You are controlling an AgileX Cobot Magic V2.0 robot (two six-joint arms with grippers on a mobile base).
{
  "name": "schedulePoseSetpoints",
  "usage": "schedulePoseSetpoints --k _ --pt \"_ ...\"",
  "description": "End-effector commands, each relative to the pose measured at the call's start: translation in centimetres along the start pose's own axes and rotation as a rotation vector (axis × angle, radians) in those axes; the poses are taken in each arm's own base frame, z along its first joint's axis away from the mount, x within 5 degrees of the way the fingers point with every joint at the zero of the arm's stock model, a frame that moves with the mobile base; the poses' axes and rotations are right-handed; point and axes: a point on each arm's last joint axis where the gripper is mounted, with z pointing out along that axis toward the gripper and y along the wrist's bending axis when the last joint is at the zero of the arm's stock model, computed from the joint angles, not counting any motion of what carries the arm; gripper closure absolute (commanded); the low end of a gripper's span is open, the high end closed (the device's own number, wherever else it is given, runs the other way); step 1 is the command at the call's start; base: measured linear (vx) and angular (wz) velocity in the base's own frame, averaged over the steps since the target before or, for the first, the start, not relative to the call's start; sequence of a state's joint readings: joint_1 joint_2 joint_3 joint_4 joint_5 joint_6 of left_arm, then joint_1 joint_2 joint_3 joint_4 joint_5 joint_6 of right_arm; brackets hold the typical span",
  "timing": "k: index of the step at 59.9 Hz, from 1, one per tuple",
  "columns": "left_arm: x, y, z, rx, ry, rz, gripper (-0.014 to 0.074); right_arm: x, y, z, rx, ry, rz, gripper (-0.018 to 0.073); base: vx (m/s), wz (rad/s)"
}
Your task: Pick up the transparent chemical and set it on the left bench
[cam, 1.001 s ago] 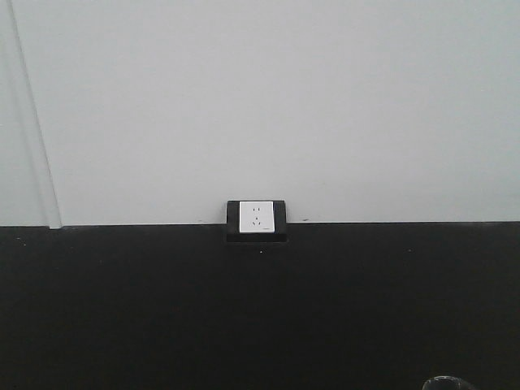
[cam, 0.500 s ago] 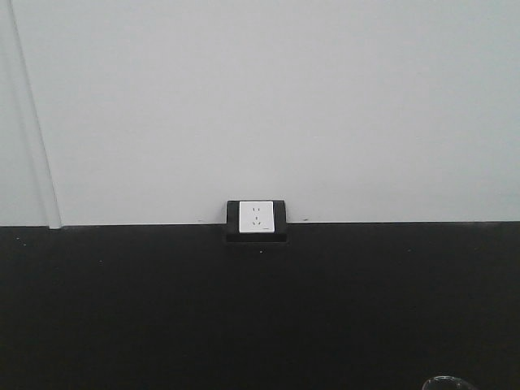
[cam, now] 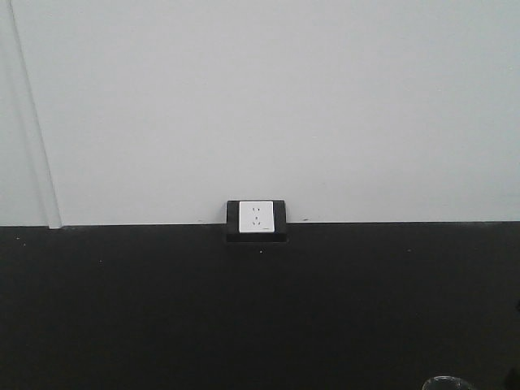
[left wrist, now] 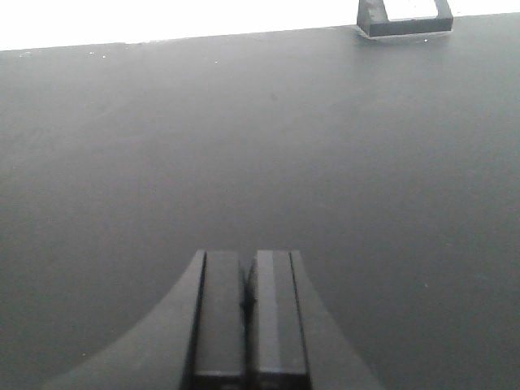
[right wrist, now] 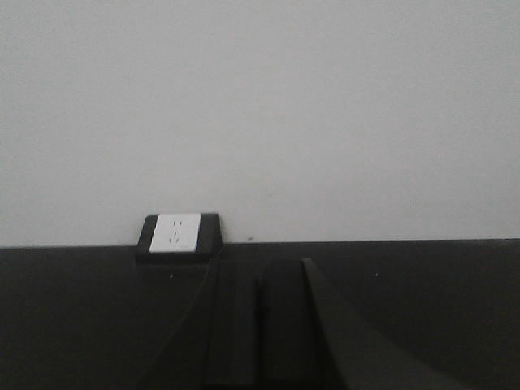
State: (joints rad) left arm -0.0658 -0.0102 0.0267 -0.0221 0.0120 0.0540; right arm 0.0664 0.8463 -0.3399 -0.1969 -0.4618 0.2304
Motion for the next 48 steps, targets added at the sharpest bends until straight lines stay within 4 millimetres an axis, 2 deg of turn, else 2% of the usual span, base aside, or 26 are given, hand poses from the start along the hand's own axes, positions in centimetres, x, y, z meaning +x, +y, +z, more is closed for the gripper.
schedulePoseSetpoints --k 1,9,18,25,38,42,48 --pt "-0.3 0.0 -0.1 -0.002 -0.081 -0.009 0.0600 -1.6 1.0 1.2 -0.109 -0.130 -0.088 0.0513 0.00 0.00" --pt "-0.3 0.0 -0.1 -0.002 -0.081 -0.009 0.0600 -0.9 1.9 2.5 -0.229 -0.186 -0.151 0.0475 0.00 0.00" --pt "-0.3 0.0 -0.1 -0.002 -0.081 -0.009 0.0600 -0.3 2.0 3.3 -0.256 -0.196 -0.125 0.0389 0.00 0.00" --pt "-0.3 0.0 -0.1 -0.002 -0.081 -0.009 0.0600 0.1 1.8 3.6 -0.238 -0.168 -0.112 0.0258 0.00 0.00" --pt "-0.3 0.0 -0.1 -0.002 -0.081 -0.009 0.0600 0.7 0.7 3.9 -0.121 -0.085 -0.022 -0.0049 0.00 0.00" --pt "-0.3 0.0 -0.1 -0.002 -0.081 -0.009 0.0600 0.7 0.3 3.9 -0.083 -0.080 0.011 -0.0102 0.00 0.00" --pt "-0.3 0.0 -0.1 -0.002 -0.081 -0.009 0.0600 0.3 0.1 3.9 -0.056 -0.123 0.051 -0.0126 0.00 0.00"
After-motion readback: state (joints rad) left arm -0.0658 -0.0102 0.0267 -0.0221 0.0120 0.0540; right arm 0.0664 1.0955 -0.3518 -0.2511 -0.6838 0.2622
